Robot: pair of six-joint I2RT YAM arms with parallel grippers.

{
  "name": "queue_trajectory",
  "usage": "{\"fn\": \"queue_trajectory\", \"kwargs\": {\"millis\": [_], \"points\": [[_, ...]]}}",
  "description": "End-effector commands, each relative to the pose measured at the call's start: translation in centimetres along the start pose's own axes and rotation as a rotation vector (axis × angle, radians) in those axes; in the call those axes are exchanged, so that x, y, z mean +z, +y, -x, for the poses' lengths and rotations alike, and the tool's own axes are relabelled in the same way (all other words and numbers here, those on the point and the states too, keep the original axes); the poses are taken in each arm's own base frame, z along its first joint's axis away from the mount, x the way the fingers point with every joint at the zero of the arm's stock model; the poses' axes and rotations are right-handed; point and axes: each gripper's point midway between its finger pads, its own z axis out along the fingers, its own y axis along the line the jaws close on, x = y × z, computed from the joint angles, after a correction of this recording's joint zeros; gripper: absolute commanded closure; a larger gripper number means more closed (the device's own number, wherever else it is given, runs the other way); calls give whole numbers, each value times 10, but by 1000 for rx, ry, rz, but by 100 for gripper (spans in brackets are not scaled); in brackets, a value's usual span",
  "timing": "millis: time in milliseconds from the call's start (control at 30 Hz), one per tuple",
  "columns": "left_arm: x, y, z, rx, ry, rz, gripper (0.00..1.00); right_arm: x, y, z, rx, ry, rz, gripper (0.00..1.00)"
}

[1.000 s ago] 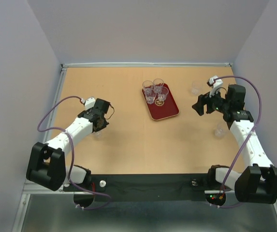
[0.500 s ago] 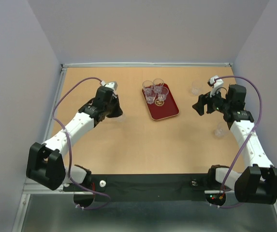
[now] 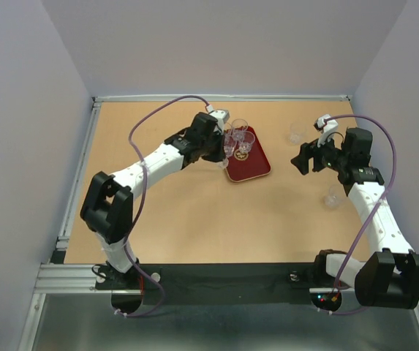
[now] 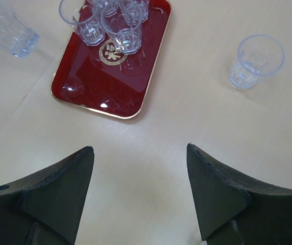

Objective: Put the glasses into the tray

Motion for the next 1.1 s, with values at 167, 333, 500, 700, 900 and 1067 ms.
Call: {"fn": "queue_trajectory", "kwargs": {"millis": [167, 333, 500, 700, 900, 1067], "points": [[26, -36, 23, 50, -43, -16, 100, -2, -5, 10, -31, -44, -12, 22], [43, -44, 21, 46, -31, -20, 100, -2, -5, 10, -31, -43, -12, 22], [54, -48, 23, 49, -33, -11, 100, 0, -5, 9, -28, -39, -8, 22], [66, -40, 20, 46, -30, 35, 100, 0, -5, 8, -30, -39, -8, 22], [75, -32, 15, 52, -27, 85, 93, 0, -5, 8, -29, -38, -6, 22], [79, -31, 14, 62, -28, 99, 73, 0, -5, 7, -27, -36, -9, 22]]}}
